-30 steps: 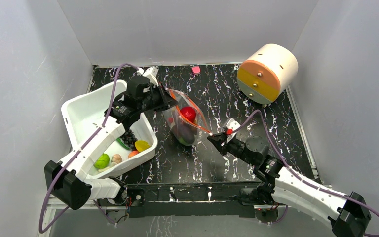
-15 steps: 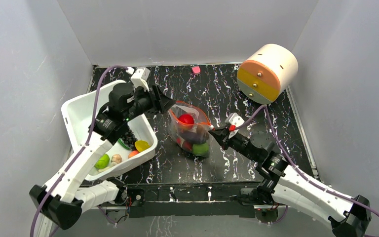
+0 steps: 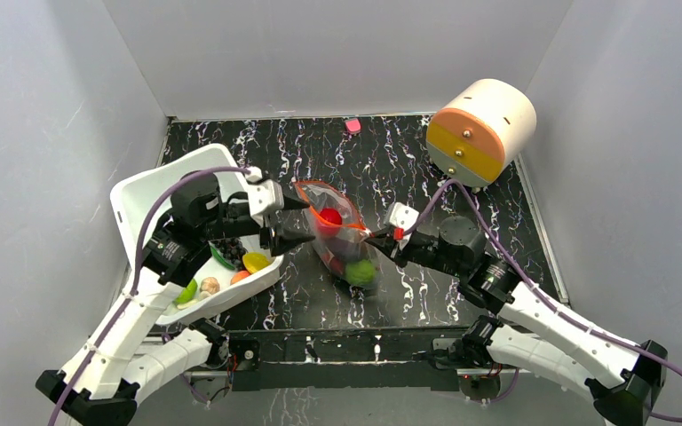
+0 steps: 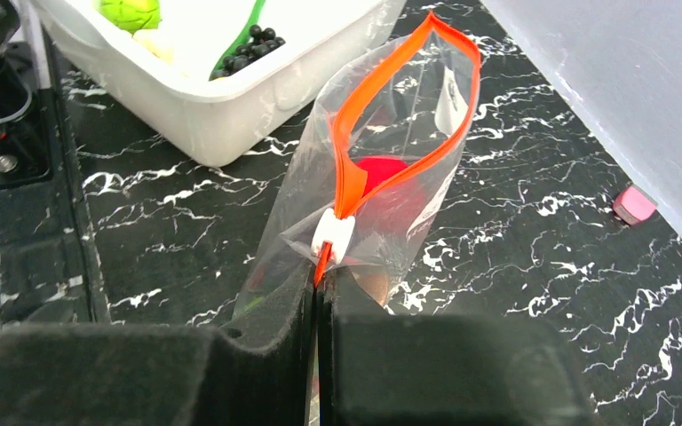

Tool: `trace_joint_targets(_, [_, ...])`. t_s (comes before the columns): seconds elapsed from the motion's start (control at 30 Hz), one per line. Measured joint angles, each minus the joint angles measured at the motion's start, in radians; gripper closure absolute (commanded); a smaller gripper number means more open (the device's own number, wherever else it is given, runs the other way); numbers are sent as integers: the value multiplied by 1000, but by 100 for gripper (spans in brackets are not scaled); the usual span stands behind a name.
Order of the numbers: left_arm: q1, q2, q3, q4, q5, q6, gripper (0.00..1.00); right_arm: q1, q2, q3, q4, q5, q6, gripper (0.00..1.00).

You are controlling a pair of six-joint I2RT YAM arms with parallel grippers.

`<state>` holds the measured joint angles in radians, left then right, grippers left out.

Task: Place the food in the zip-top bag and seal the zipper
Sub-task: Zip the zipper food storage bag at the center of the board.

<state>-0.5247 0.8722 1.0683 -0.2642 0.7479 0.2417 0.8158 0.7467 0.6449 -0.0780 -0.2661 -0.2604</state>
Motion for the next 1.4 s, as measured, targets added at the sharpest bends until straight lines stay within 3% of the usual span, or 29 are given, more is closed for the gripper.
trace_joint_targets(0.17, [0,9,-42,-45,180,179,40,0,17,14,-18,-69,-28,100])
trace_joint_targets(0.37, [0,50,-69,-55,270,292,43,0,55,19,6,-138,-27,100])
trace_joint_targets(0.73, [-48,163,-73,46,307,308,48,0,137,68,29,-206,-23,100])
trace_joint_targets(0.93, [-92,251,-60,20,305,348,53,0,139,68,32,-226,-13,100])
trace_joint_targets(1.4, [-115,269,-31,33,293,347,48,0,139,68,36,-259,0,100])
